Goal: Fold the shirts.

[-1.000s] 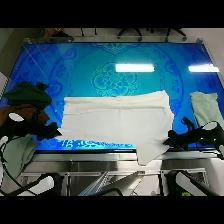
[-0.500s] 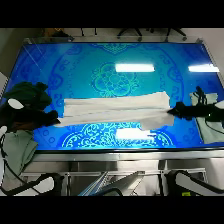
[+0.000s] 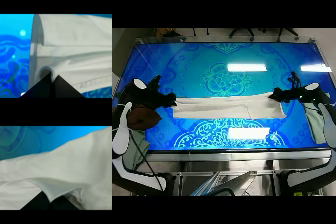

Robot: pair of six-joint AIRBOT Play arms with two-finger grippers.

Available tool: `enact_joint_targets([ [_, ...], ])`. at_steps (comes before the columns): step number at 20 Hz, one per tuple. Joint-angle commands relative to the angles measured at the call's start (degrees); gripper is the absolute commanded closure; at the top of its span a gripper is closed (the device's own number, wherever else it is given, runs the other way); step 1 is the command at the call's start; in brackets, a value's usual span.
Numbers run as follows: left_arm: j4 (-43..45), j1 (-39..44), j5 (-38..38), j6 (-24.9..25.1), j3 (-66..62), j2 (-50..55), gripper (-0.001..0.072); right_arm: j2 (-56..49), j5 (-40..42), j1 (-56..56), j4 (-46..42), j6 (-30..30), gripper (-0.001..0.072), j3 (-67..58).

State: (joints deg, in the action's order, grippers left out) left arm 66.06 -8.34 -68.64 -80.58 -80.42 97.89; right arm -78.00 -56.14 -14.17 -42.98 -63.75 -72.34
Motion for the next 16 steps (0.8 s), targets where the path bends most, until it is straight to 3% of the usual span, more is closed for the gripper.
enact_joint_targets([
  [1,-0.3,0.6,-3.8,-0.1,-6.8,6.2,0.0689,-3.3,2.3,0.5,-2.7,0.9,0.0613,-2.2],
  [2,-0.3,0.6,-5.4,0.0,-7.8,6.8,0.0604,-3.3,1.6,0.3,-4.7,0.8,0.0461,-3.1],
  [3,-0.3,0.9,-6.6,0.0,-8.5,7.1,0.0245,-3.3,-0.5,-0.3,-6.4,0.7,0.0357,-4.5],
  [4,-0.2,1.2,-7.1,0.0,-9.2,7.0,0.0025,-3.0,-3.4,-1.1,-8.2,0.3,0.0256,-6.1],
  [5,-0.2,1.3,-8.0,0.1,-10.2,7.0,0.0015,-2.6,-5.4,-1.9,-10.6,-0.9,0.0180,-7.2],
  [7,-0.3,1.4,-10.0,0.0,-12.5,6.9,0.0015,-1.4,-7.7,-3.5,-16.2,-3.7,0.0142,-7.7],
  [8,-0.3,1.4,-10.9,-0.2,-13.6,6.9,0.0016,-1.2,-9.1,-4.3,-18.6,-5.0,0.0002,-7.7],
  [12,-0.3,1.4,-13.7,-1.0,-17.0,5.0,0.0016,-1.7,-14.3,-7.2,-18.8,-6.7,0.0002,-7.1],
  [16,-0.3,1.9,-13.7,-1.2,-17.0,2.7,0.0016,-3.5,-14.6,-7.3,-12.7,-2.8,0.0002,-7.1],
])
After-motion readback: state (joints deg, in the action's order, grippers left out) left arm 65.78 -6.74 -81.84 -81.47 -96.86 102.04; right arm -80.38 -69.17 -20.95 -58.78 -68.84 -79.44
